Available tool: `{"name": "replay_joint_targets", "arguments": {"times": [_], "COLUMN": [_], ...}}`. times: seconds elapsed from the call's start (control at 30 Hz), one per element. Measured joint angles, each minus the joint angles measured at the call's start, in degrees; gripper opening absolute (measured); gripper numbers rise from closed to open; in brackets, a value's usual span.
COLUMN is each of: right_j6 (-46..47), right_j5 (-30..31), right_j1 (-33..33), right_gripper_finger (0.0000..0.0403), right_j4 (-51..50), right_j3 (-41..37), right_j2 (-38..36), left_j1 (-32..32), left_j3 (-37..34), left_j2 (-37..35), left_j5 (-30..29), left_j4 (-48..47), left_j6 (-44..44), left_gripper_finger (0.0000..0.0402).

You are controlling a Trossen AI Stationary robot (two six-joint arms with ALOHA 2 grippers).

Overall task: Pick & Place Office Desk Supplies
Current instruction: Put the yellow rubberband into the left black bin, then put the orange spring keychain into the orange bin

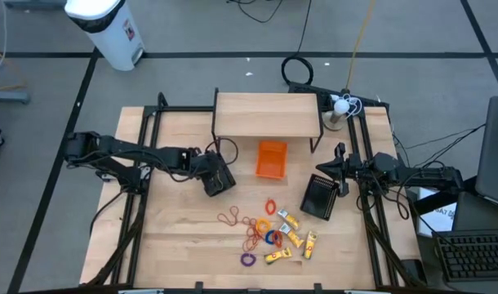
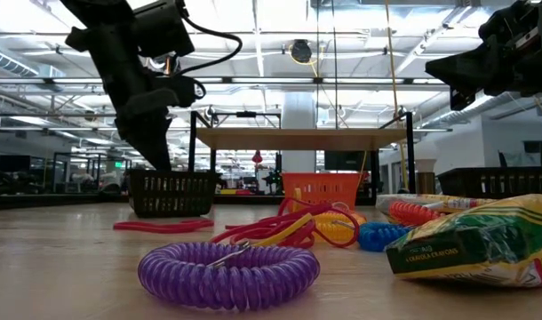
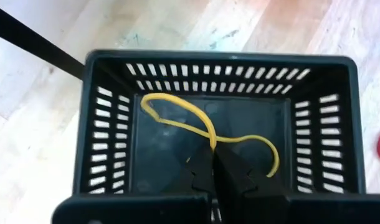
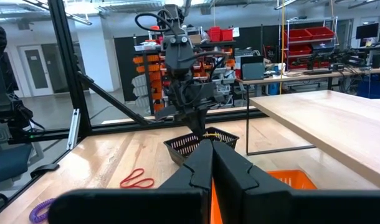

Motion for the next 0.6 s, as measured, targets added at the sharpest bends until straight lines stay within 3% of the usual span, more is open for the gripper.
{"name": "replay_joint_targets", "arguments": {"times": [0.23, 0.6], "right_j6": [-0.23, -0.37], "right_j5": [0.00, 0.15], "right_j1": [-0.02, -0.01], "right_gripper_finger": [0.0000, 0.0000], "right_j4": [0.00, 0.00], "right_j3": [-0.02, 0.01], "right_j2": [0.00, 0.00], "left_j1": [0.00, -0.10], "left_j3": [0.04, 3.02], "left_j2": [0.50, -1.48], "left_j5": [1.36, 2.77], "left_j4": [0.15, -3.17], "left_j6": [-1.06, 3.22], "left_gripper_finger": [0.0041, 0.0209]}}
